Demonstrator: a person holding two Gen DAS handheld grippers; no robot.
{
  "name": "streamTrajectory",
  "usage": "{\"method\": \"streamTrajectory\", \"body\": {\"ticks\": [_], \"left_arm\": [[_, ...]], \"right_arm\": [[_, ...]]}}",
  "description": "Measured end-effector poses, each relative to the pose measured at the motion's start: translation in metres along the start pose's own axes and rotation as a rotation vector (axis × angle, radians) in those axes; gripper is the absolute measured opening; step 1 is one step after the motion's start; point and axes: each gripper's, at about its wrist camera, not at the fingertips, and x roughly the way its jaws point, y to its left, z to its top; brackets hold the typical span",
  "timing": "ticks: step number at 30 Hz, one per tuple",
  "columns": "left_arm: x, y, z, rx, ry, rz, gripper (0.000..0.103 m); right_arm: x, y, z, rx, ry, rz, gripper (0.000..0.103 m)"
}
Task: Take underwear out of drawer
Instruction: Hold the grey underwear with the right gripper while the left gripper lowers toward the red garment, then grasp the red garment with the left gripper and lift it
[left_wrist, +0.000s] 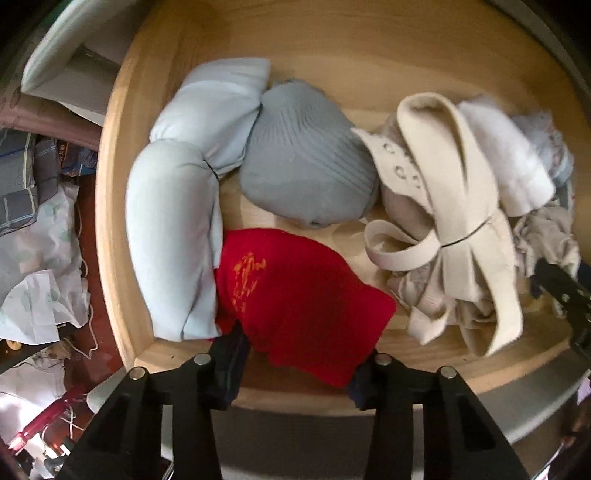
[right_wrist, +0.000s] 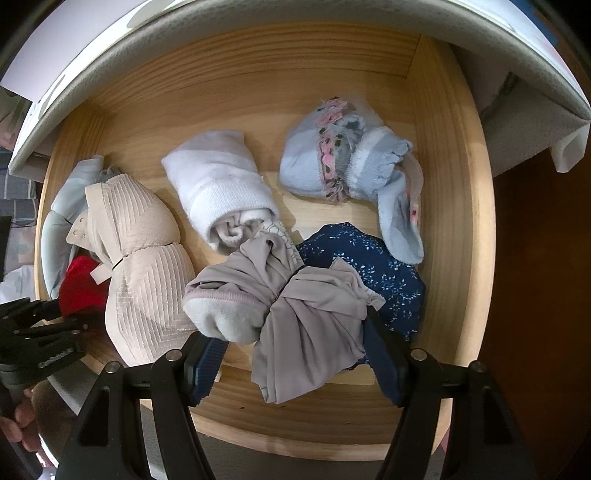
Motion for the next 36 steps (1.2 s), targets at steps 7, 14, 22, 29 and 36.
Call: {"method": "streamTrajectory", "body": {"ticks": [7, 14, 22, 29, 36], "left_arm": [[-0.038, 0.003, -0.010, -0.014, -0.050, -0.089, 0.040], [-0.075, 0.009, -0.025, -0.014, -0.092, -0.125, 0.040], [-0.105, 0.009, -0.041, -0.006, -0.153, -0.163, 0.040], [-0.130, 0.034, -0.052, 0.004, -0.240, -0.191, 0.040], [-0.175, 0.054, -0.058, 0.005, -0.353, -0.235, 0.040]], "right_arm": [[0.000, -0.002, -0.001, 0.007, -0.008, 0.010, 0.066], [-0.004, -0.002, -0.005, 0.006, -0.022, 0.007, 0.065], [-0.005, 0.005, -0.020, -0.016, -0.011, -0.014, 0.063], [-0.003, 0.012, -0.025, -0.039, -0.025, -0.037, 0.063], [0.000, 0.027, -0.026, -0.077, -0.031, -0.083, 0.063]]}}
